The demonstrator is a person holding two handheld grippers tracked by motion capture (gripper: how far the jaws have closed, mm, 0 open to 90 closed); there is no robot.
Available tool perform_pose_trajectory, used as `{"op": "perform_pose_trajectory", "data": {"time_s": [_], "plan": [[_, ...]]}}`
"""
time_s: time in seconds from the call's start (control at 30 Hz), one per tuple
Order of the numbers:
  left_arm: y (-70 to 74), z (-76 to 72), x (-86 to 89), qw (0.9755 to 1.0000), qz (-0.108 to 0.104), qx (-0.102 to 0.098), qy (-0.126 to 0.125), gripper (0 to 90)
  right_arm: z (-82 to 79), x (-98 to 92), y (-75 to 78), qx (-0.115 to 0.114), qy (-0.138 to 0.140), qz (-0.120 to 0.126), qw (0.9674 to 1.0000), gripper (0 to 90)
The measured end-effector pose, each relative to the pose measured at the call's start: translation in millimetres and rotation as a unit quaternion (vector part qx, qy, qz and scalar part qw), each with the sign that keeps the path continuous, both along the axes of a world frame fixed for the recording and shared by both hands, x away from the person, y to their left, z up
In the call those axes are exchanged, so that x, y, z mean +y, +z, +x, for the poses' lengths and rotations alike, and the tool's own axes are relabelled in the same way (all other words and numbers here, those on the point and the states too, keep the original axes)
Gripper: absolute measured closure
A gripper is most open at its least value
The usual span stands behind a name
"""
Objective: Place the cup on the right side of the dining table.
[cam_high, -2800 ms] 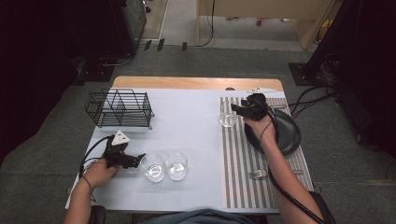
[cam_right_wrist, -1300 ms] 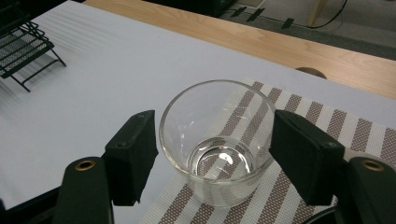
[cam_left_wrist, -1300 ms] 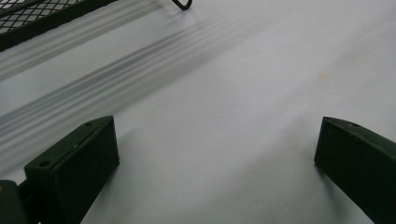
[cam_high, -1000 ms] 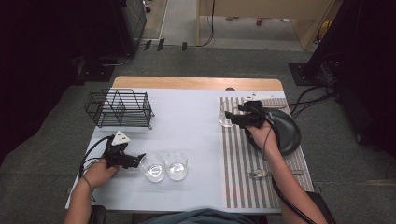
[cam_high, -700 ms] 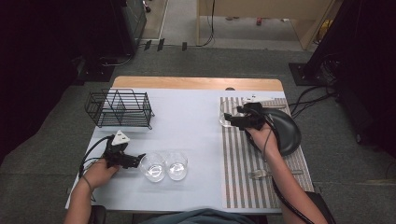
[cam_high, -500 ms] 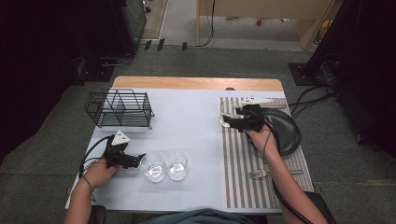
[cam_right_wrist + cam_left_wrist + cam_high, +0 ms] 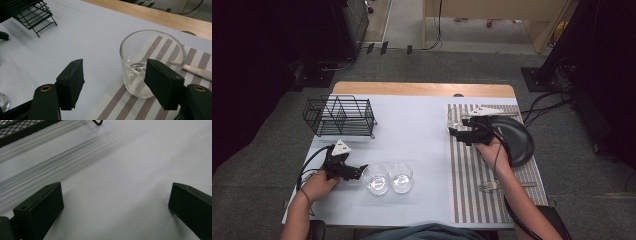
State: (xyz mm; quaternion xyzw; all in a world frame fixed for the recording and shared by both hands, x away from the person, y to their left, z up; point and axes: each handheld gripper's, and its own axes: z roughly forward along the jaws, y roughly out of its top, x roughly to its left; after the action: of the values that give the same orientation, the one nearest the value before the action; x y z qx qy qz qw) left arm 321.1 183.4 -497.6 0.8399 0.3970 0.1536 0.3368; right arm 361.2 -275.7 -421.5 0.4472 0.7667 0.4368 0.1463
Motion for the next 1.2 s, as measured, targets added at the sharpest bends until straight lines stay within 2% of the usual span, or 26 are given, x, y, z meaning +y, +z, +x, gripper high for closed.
{"op": "perform_pose_trajectory", "data": {"time_s": [0.17, 0.43, 0.87, 1.07, 1.2], "plan": [[0.0, 0.0, 0.0, 1.0, 0.0, 0.0, 0.0, 0.0, -3.0, 2.2, 0.2, 0.004, 0.006, 0.003, 1.0, 31.5], [0.0, -0.2, 0.0, 1.0, 0.0, 0.0, 0.0, 0.0, -8.9, 7.0, -1.2, -0.005, 0.016, -0.002, 0.9999, 31.5], [0.0, -0.2, -0.1, 1.0, 0.0, 0.0, 0.0, 0.0, -19.5, 22.0, -9.3, -0.007, 0.051, -0.008, 0.9987, 31.5], [0.0, -0.2, -0.1, 1.0, 0.0, 0.0, 0.0, 0.0, -23.1, 24.3, -12.0, -0.008, 0.056, -0.005, 0.9984, 31.5], [0.0, -0.2, -0.1, 1.0, 0.0, 0.0, 0.0, 0.0, -24.2, 26.9, -13.6, -0.01, 0.058, -0.011, 0.9982, 31.5]]}}
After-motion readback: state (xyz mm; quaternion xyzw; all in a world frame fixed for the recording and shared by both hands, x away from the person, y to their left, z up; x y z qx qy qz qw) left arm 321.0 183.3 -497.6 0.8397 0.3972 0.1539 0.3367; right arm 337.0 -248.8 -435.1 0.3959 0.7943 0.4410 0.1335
